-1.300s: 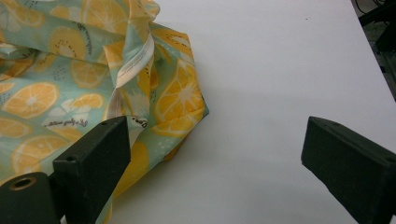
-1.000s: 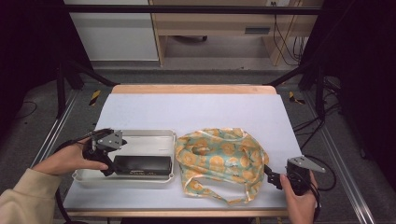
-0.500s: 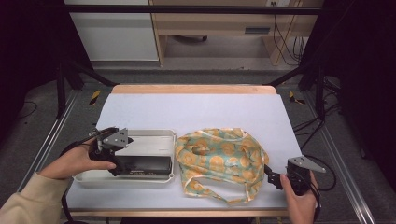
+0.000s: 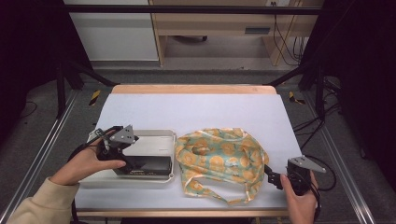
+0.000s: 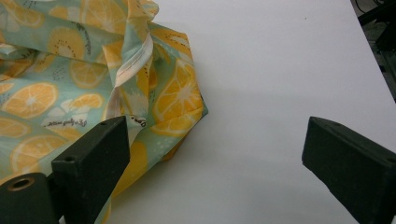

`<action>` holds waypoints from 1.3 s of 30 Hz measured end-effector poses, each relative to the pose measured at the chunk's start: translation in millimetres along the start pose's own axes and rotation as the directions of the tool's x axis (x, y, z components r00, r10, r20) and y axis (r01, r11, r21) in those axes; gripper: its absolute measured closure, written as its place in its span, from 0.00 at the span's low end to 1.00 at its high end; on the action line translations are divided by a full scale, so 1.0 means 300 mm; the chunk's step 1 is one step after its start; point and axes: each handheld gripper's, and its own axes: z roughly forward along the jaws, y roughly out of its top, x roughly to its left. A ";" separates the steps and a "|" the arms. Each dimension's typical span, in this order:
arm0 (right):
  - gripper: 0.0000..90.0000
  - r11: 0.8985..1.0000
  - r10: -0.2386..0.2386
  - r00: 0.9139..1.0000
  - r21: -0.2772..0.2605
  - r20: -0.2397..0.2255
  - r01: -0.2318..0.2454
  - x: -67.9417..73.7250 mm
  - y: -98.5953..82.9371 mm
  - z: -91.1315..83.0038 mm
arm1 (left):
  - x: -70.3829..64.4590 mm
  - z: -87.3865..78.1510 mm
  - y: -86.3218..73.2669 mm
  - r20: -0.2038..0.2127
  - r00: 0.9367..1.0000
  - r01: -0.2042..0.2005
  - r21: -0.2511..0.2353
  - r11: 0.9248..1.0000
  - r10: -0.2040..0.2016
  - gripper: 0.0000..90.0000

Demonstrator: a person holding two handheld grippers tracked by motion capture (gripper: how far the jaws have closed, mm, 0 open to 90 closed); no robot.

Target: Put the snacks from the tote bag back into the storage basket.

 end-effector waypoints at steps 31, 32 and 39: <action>0.09 1.000 0.001 1.000 -0.006 -0.001 -0.001 -0.005 0.000 -0.002 | 0.075 -0.015 -0.083 -0.168 0.946 0.250 -0.175 0.952 -0.279 0.08; 0.09 1.000 -0.001 1.000 -0.007 -0.001 0.001 -0.005 0.000 -0.002 | 0.080 -0.021 -0.091 -0.176 0.942 0.256 -0.174 0.951 -0.286 0.08; 0.09 1.000 -0.001 1.000 -0.002 -0.003 0.001 -0.005 0.000 -0.001 | 0.117 -0.040 -0.156 -0.209 0.917 0.306 -0.182 0.935 -0.341 0.08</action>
